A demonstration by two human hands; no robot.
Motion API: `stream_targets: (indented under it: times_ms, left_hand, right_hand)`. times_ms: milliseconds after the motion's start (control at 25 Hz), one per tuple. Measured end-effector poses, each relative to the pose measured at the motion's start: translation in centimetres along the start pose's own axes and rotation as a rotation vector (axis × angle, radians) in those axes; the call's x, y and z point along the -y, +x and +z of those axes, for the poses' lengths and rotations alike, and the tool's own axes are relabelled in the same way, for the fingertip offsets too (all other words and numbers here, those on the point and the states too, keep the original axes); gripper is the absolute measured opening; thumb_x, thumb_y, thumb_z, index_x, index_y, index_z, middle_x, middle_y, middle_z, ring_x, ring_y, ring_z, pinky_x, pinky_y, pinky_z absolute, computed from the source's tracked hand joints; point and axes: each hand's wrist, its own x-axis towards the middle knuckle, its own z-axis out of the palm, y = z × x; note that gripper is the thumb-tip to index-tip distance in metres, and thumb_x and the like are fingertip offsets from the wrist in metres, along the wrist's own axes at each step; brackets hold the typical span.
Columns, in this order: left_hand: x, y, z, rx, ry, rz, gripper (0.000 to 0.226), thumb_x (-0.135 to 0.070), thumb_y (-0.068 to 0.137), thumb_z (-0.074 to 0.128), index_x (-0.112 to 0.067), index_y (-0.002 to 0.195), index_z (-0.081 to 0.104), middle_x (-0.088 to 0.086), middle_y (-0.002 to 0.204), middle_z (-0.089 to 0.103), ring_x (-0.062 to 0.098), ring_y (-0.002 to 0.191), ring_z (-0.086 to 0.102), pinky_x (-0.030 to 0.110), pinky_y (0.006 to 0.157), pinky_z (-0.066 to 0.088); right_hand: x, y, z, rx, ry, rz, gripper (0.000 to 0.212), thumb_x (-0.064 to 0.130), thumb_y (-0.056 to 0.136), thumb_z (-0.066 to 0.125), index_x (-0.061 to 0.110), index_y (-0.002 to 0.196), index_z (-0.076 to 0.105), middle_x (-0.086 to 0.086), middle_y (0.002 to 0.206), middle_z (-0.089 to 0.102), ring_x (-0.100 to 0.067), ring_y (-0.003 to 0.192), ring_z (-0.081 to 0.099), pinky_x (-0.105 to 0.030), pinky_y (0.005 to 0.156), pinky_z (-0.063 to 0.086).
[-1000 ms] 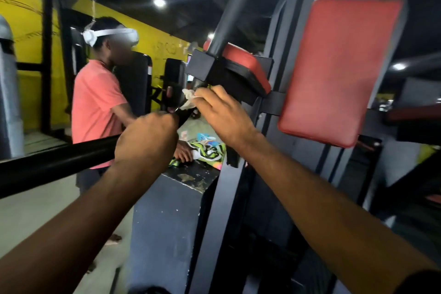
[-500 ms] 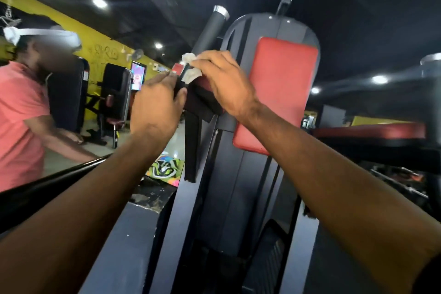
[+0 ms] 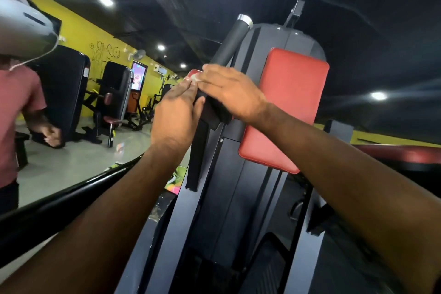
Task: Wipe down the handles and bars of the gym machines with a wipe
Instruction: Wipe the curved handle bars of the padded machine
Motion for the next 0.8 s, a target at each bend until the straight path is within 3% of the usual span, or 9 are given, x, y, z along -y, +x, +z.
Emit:
stream_targets:
  times_ms: [80,200,320,400,480,600,680,800]
  left_hand:
    - [0.2,0.0,0.2,0.001,-0.007,0.008,0.043,-0.027,0.097,0.057,-0.003,0.133,0.056,0.014,0.141,0.053,0.026,0.132,0.048,0.035,0.112,0.035]
    - [0.4,0.2,0.3,0.016,-0.015,-0.021,0.045,-0.029,0.097,0.058,-0.004,0.134,0.055,0.013,0.143,0.05,0.023,0.135,0.045,0.034,0.115,0.033]
    - [0.3,0.1,0.4,0.007,-0.011,-0.004,0.045,-0.028,0.097,0.059,-0.004,0.134,0.055,0.013,0.143,0.051,0.023,0.135,0.045,0.033,0.115,0.032]
    - [0.3,0.0,0.4,0.013,-0.024,-0.02,0.046,-0.029,0.097,0.058,-0.005,0.136,0.054,0.011,0.145,0.049,0.021,0.137,0.043,0.033,0.115,0.031]
    - [0.3,0.0,0.5,0.014,-0.024,-0.018,0.046,-0.03,0.097,0.058,-0.006,0.136,0.054,0.01,0.145,0.049,0.021,0.137,0.043,0.033,0.115,0.032]
    - [0.3,-0.1,0.5,0.016,-0.017,-0.013,0.045,-0.029,0.096,0.059,-0.005,0.135,0.055,0.011,0.144,0.05,0.022,0.136,0.044,0.034,0.114,0.034]
    - [0.4,-0.1,0.5,0.016,-0.027,-0.025,0.045,-0.029,0.096,0.059,-0.006,0.135,0.055,0.01,0.144,0.05,0.022,0.136,0.044,0.036,0.113,0.035]
    - [0.3,-0.1,0.4,0.01,-0.041,-0.031,0.046,-0.029,0.095,0.06,-0.006,0.134,0.056,0.01,0.144,0.05,0.021,0.136,0.044,0.037,0.113,0.036]
  right_hand:
    - [-0.9,0.1,0.2,-0.037,-0.064,-0.072,0.031,0.014,0.091,0.054,0.012,0.118,0.07,-0.003,0.123,0.069,-0.031,0.118,0.062,-0.042,0.089,0.055]
    - [-2.0,0.5,0.5,-0.124,-0.046,0.143,0.03,0.015,0.091,0.058,0.016,0.118,0.069,0.001,0.122,0.069,-0.032,0.117,0.057,-0.047,0.087,0.053]
    - [-2.3,0.4,0.8,-0.058,-0.055,-0.033,0.033,0.015,0.091,0.06,0.013,0.123,0.066,0.001,0.125,0.066,-0.025,0.116,0.05,-0.042,0.084,0.052]
    - [-2.7,0.6,0.7,-0.105,0.021,0.115,0.033,0.016,0.094,0.053,0.013,0.124,0.067,0.0,0.124,0.066,-0.025,0.114,0.051,-0.041,0.089,0.051]
    - [-2.0,0.4,0.8,-0.211,0.083,0.281,0.032,0.012,0.091,0.058,0.01,0.122,0.068,-0.002,0.122,0.068,-0.022,0.111,0.046,-0.041,0.091,0.051]
    - [0.5,-0.6,1.3,-0.24,0.189,0.304,0.032,0.006,0.091,0.058,0.009,0.122,0.068,-0.003,0.122,0.066,-0.02,0.108,0.048,-0.027,0.097,0.046]
    - [3.0,-0.7,1.7,-0.399,0.383,0.582,0.027,0.004,0.093,0.054,0.008,0.114,0.07,-0.007,0.117,0.064,-0.019,0.105,0.056,-0.02,0.096,0.044]
    - [6.9,0.4,2.4,-0.603,0.818,1.157,0.018,0.004,0.093,0.058,0.007,0.109,0.066,-0.006,0.109,0.063,-0.013,0.094,0.064,-0.033,0.088,0.055]
